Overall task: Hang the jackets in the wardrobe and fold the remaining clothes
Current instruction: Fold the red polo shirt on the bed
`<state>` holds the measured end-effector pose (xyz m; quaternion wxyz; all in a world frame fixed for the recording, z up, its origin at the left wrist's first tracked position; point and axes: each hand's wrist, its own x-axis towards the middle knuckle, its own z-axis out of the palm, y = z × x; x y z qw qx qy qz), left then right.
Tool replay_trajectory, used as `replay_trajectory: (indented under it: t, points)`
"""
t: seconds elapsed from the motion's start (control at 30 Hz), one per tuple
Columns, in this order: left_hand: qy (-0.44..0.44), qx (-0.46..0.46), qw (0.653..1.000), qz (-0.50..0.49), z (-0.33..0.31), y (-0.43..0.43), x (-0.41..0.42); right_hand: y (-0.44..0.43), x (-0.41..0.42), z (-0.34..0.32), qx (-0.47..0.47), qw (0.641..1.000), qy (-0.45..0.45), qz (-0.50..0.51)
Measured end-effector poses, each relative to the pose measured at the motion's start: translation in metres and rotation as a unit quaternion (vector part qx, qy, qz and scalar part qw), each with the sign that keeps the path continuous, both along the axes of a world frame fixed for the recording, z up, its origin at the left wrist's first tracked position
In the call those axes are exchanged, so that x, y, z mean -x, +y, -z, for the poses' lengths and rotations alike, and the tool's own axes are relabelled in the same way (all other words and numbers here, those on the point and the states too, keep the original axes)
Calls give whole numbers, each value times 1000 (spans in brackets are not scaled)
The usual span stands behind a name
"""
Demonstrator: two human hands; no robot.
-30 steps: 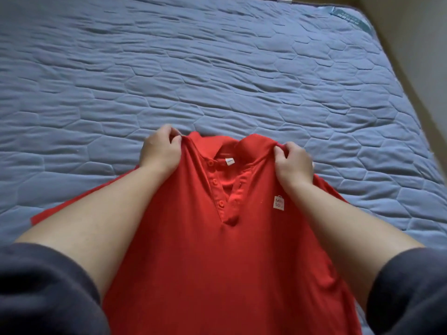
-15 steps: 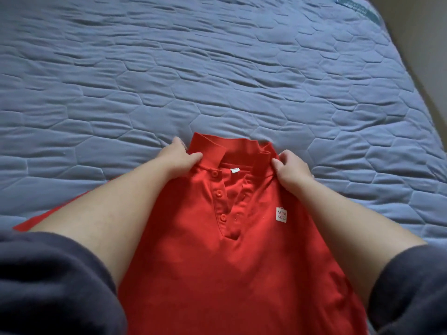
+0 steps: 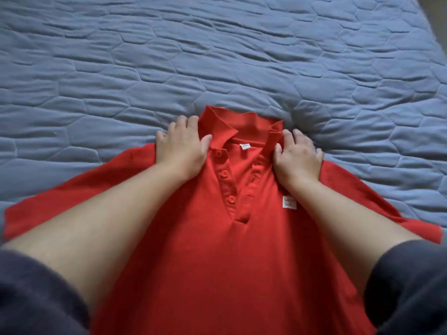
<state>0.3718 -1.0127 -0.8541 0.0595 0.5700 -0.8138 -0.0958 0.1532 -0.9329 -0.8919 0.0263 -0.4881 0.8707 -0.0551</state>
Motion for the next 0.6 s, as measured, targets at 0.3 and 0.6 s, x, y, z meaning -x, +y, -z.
replay_trajectory:
  t: [0.3, 0.6]
  points:
    - [-158, -50, 983, 79, 13, 108, -72, 60, -94, -49, 42, 984, -22, -170]
    - [181, 24, 953, -241, -34, 112, -227, 59, -157, -32, -157, 971, -55, -172]
